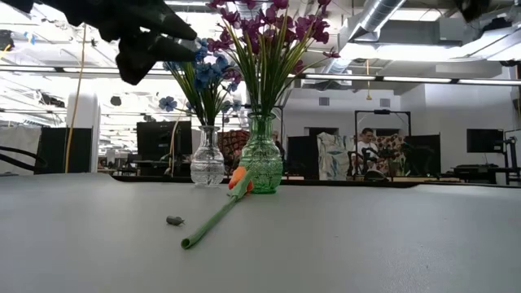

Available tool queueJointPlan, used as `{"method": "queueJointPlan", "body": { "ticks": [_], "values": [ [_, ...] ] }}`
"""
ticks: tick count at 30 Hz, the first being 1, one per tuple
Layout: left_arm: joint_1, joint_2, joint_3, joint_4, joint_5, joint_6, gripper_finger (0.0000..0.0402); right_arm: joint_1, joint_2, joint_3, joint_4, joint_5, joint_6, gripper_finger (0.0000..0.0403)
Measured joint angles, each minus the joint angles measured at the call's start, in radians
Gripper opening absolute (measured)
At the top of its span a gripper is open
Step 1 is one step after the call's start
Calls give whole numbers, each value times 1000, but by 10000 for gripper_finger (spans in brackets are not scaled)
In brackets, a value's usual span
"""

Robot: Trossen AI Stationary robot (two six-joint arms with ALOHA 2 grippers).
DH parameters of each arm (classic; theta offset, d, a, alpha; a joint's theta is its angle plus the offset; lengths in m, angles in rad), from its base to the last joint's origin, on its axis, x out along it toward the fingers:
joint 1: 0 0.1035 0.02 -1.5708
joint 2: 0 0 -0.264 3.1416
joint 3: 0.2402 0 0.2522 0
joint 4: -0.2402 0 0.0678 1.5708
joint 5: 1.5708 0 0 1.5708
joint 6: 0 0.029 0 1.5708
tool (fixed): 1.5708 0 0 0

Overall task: Sort flowers into vase by color
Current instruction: Put the orange flower into the bottom transparent vase

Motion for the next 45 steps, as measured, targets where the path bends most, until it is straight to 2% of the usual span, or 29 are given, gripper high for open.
{"method": "queueJointPlan", "body": {
  "ticks": [5,10,16,19,24,29,33,39,45],
  "values": [
    [5,82,1,29,-41,-118,132,-25,-100,-149,82,1,4,25],
    [21,185,13,64,-59,-185,132,-52,-219,-281,172,2,-15,34],
    [46,308,17,173,-55,-205,132,-88,-377,-451,358,-7,-122,27],
    [57,360,32,175,-62,-258,132,-109,-448,-524,454,-11,-194,25],
    [72,433,53,176,-44,-367,132,-156,-542,-624,593,-88,-310,30],
    [81,467,59,127,20,-474,132,-217,-550,-670,653,-138,-368,28],
    [82,468,59,91,33,-549,132,-277,-551,-710,701,-183,-396,27],
    [82,468,59,86,33,-603,132,-366,-551,-718,704,-286,-400,30],
    [82,468,59,90,30,-605,132,-418,-551,-718,653,-325,-412,30]
  ]
}}
